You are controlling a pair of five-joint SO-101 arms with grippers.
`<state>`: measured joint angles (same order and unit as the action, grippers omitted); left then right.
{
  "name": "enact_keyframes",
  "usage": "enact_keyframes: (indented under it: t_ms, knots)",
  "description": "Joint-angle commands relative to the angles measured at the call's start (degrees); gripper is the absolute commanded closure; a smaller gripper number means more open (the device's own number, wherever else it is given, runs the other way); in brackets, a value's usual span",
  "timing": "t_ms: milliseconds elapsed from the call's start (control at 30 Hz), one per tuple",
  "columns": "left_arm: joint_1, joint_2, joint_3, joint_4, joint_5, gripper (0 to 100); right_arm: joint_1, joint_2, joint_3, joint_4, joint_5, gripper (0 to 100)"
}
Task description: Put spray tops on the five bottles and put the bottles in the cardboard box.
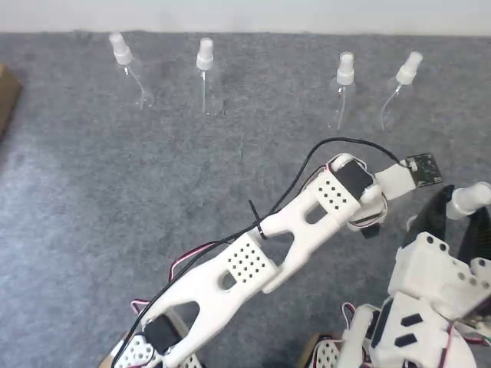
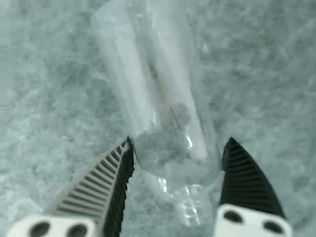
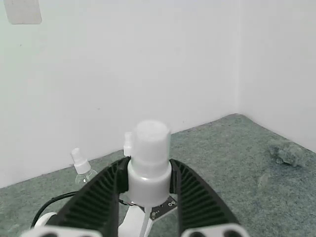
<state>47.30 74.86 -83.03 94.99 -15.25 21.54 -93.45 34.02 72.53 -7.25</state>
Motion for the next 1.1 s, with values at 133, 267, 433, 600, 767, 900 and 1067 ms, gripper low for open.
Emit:
enact_keyframes:
  t_ms: [133,267,433,600,767,900,1067]
  knots:
    - [-0.09,-0.88,-2.77,5.8,0.53,84,0.75,-0.31,-0.18,-1.1,-0.18,99.0]
    - [-0.53,-1.49,0.13,5.71,0.53,84,0.75,-0.31,-0.18,-1.1,-0.18,99.0]
    - [-0.53,-1.58,1.27,5.8,0.62,84,0.75,-0.31,-0.18,-1.01,-0.18,99.0]
    - [-1.41,-4.4,6.46,5.89,0.62,84,0.75,-0.31,-0.18,-1.01,-0.18,99.0]
    - [-0.53,-15.56,21.67,5.71,2.02,84,-2.24,-0.31,-0.18,-1.01,-0.18,99.0]
    - [-0.44,-24.97,31.87,5.45,4.48,84,-6.9,-0.31,-0.18,-0.84,-0.09,99.0]
    - [-0.62,-31.47,40.57,4.48,4.48,85,-7.78,-0.31,-0.18,-0.84,-0.09,99.0]
